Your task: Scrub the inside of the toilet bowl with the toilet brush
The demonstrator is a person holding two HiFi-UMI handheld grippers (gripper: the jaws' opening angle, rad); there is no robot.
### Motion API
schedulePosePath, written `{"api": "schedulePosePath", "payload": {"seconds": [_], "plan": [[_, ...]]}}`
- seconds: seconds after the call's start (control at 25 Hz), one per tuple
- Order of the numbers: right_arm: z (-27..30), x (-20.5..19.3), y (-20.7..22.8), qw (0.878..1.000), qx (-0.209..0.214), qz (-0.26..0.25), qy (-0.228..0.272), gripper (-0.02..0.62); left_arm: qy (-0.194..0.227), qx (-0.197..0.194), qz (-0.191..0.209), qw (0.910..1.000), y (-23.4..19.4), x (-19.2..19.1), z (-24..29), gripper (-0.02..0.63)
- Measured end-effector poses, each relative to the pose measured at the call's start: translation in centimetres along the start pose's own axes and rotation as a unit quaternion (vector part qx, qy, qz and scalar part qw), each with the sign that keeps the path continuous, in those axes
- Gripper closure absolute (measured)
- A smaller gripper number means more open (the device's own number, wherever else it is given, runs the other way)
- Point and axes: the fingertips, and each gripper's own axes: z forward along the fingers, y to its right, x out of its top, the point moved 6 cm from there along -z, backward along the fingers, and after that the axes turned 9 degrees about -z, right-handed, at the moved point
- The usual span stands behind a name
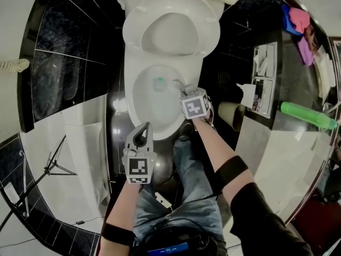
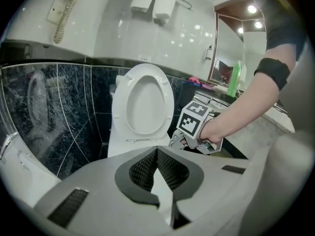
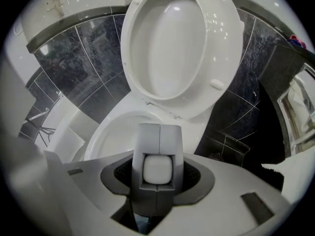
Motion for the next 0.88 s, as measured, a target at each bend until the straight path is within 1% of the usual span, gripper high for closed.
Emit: {"api": "schedulePosePath", "payload": {"seconds": [0.16, 0.28, 0.4, 0.56, 0.76, 0.88], "plan": [[-1.0, -2.5, -0.7, 1.0, 0.003, -0.003, -0.02, 0.408, -0.001, -0.001, 0.001, 1.0, 0.2, 0.0, -0.7, 0.607], [-1.4, -4.0, -1.9, 0.999, 0.019, -0.006, -0.031, 0.408, -0.003, 0.001, 0.001, 1.0, -0.1, 0.0, -1.2, 0.607], [-1.7, -5.0, -3.5, 0.998, 0.04, -0.024, -0.046, 0.408, -0.003, 0.004, 0.0, 1.0, -0.3, -0.1, -1.8, 0.607], [-2.1, -6.0, -6.1, 0.995, 0.063, -0.052, -0.062, 0.408, -0.002, 0.007, -0.003, 1.0, -0.6, -0.3, -2.5, 0.607], [-2.2, -6.6, -9.3, 0.991, 0.088, -0.07, -0.074, 0.41, 0.001, 0.013, -0.01, 0.9999, -1.1, -0.6, -3.4, 0.607], [-1.8, -6.3, -11.1, 0.99, 0.1, -0.074, -0.073, 0.41, 0.002, 0.017, -0.014, 0.9997, -1.7, -0.8, -3.9, 0.607]]}}
